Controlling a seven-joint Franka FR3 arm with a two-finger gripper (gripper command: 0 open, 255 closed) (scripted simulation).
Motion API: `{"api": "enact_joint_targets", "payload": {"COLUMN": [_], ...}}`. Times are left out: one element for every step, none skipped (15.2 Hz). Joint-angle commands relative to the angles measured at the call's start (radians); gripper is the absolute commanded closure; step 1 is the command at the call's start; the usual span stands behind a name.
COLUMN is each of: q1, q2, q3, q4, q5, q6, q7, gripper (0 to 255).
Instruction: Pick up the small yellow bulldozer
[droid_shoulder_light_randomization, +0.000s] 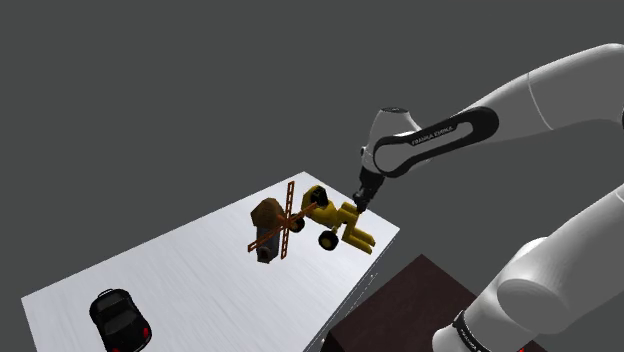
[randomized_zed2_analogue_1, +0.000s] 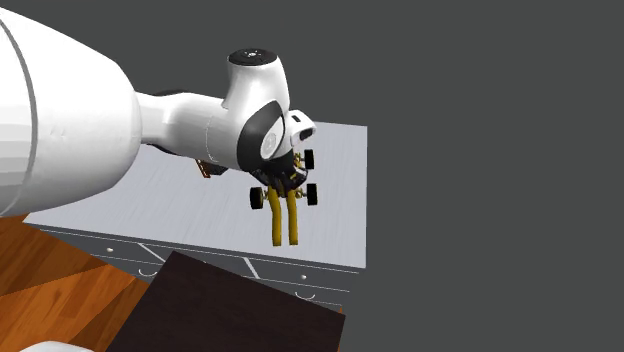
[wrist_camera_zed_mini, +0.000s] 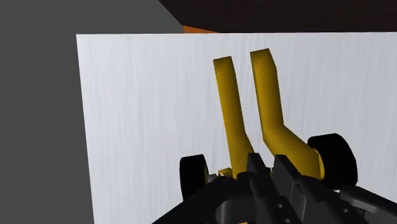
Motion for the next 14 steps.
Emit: {"api": "enact_joint_targets", "payload": {"q1": [-0.002,-0.002,-0.002,-0.001,-0.001,0.006,0.012,0.016,0.019,0.021,0.02,0.018,0.013,0.008], "q2": [-0.018,-0.028,-0.037,-0.028,-0.028,-0.027,-0.022,-0.014,-0.002,0.013,0.032,0.055,0.081,0.11], "q3": [-0.002,-0.002,-0.002,-0.002,-0.002,0.019,0.041,0.064,0.088,0.113,0.138,0.164,0.19,0.214], "q4": [0.009,0.014,0.02,0.015,0.015,-0.014,-0.039,-0.062,-0.081,-0.098,-0.111,-0.12,-0.125,-0.126], "q5": [0.001,0.001,0.002,0.002,0.002,-0.014,-0.032,-0.054,-0.081,-0.113,-0.153,-0.202,-0.261,-0.332], "q6": [-0.029,-0.045,-0.06,-0.045,-0.045,-0.001,0.041,0.084,0.126,0.166,0.205,0.242,0.275,0.305], "q7": [-0.003,-0.004,-0.005,-0.003,-0.003,0.043,0.092,0.145,0.201,0.263,0.331,0.407,0.49,0.583], "gripper": [255,255,255,255,0,0,0,0,0,0,0,0,0,0]}}
